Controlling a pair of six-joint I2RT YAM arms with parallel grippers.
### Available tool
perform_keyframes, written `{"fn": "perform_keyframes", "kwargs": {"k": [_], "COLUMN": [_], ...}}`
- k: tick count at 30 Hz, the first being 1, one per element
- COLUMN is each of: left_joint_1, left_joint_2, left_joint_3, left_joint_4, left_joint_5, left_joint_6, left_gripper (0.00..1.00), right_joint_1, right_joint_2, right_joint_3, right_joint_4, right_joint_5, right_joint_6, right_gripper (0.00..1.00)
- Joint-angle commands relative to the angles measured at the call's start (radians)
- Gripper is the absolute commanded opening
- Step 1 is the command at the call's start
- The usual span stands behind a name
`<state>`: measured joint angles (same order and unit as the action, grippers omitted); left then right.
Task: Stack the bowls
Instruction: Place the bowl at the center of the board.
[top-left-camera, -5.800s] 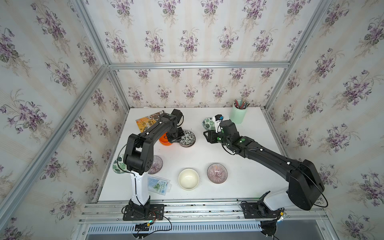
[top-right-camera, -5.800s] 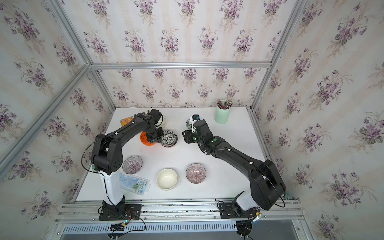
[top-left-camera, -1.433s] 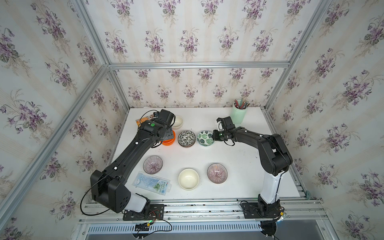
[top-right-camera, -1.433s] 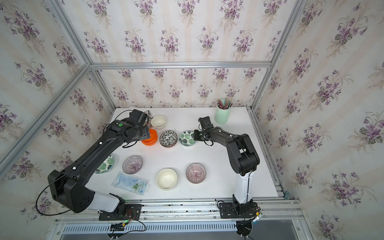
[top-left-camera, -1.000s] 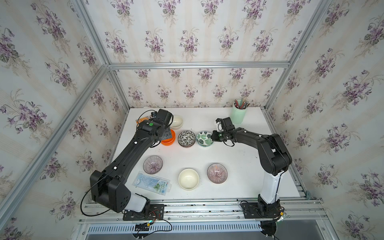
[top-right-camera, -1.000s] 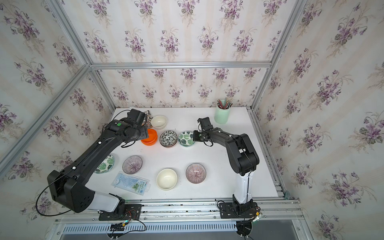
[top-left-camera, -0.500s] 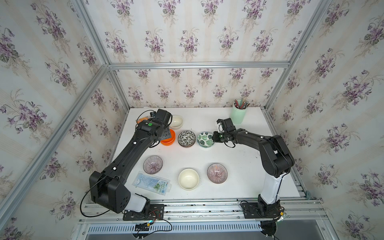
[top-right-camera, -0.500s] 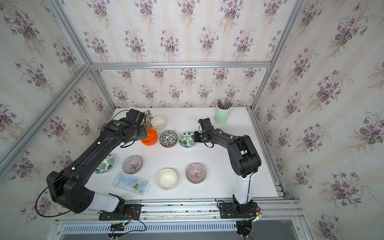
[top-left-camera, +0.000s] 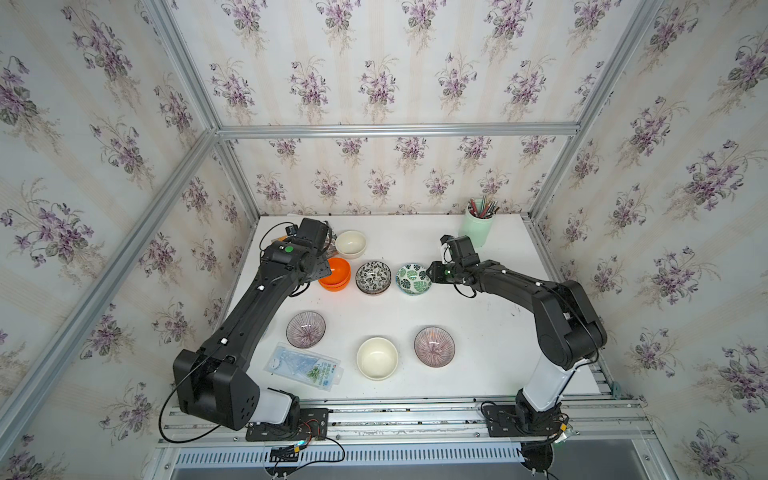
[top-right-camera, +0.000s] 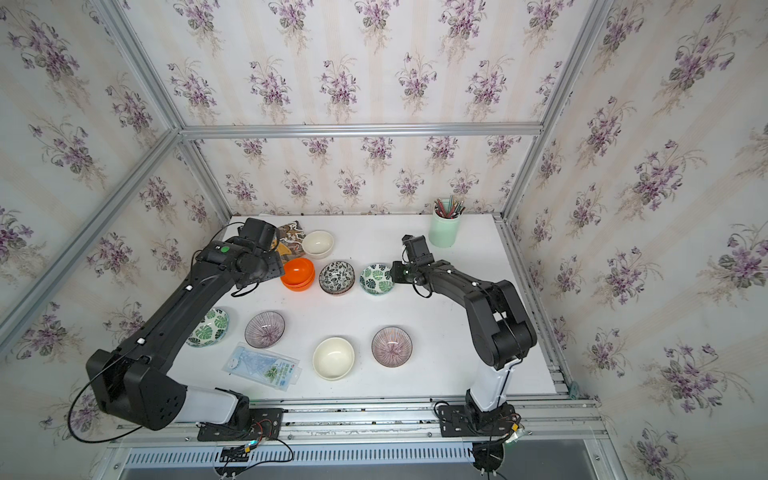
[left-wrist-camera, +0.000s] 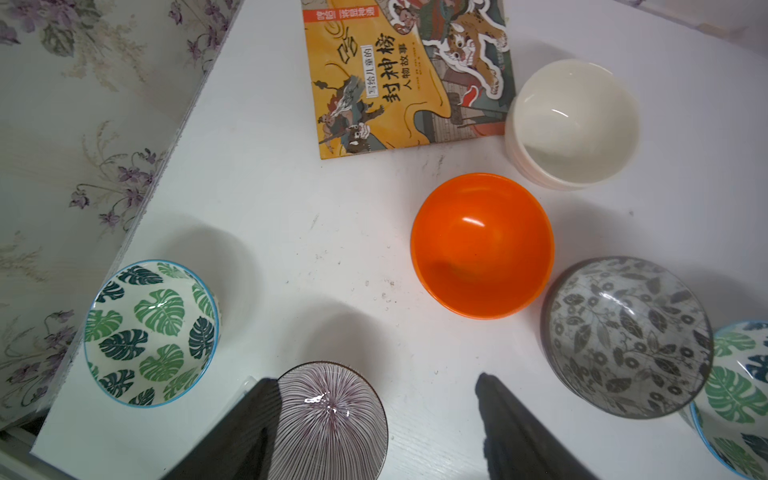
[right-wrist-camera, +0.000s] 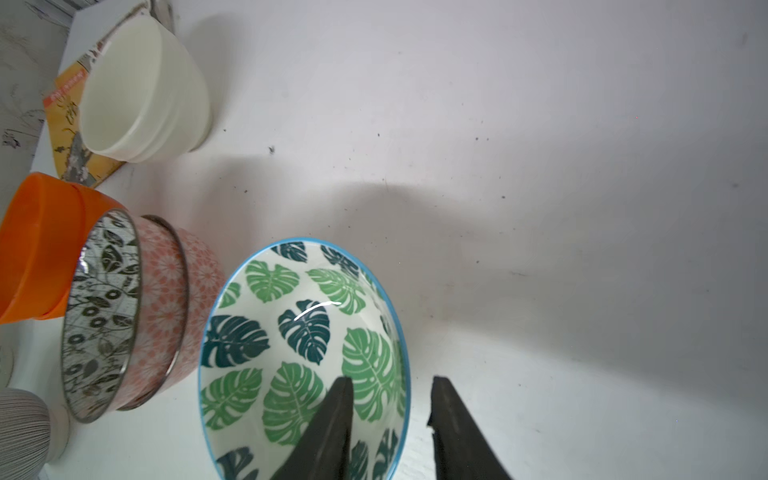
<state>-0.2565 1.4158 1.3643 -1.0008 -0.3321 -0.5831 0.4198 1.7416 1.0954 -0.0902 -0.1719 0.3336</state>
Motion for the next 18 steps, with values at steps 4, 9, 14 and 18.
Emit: {"fn": "perform_keyframes", "kwargs": {"k": [4,9,14,18], "left_joint_1": [0.155,0.290,0.333,0.372], "left_joint_2": [-0.065,-0.077,-0.046,0.035], "left_joint_3": [-0.101,-0.215,-0.278,-0.266], "left_joint_4": [-0.066,-0.081,-0.016,0.005], "left_joint_5": [-0.045,-0.032,-0.037,-0.033], "left_joint_6": [-0.094,-0.183,-0.233,-0.257], "left_gripper": [0.79,0.78,0.75,0.72], "right_joint_1": [0.002,0.002,0.005,0.013], "right_joint_2": [-0.119,-0.174,-0.187,-0.190], "right_joint_3": [-0.024,-0.035,-0.040,-0.050], "right_joint_4": [0.027,0.021,0.034,0.035], "right_joint_5": [0.032,0.008,-0.031,-0.036], "right_joint_6": [-0.013,-0.021,-0.012,-0.011], "right_gripper": [0.42,0.43,0.44,0.44]}}
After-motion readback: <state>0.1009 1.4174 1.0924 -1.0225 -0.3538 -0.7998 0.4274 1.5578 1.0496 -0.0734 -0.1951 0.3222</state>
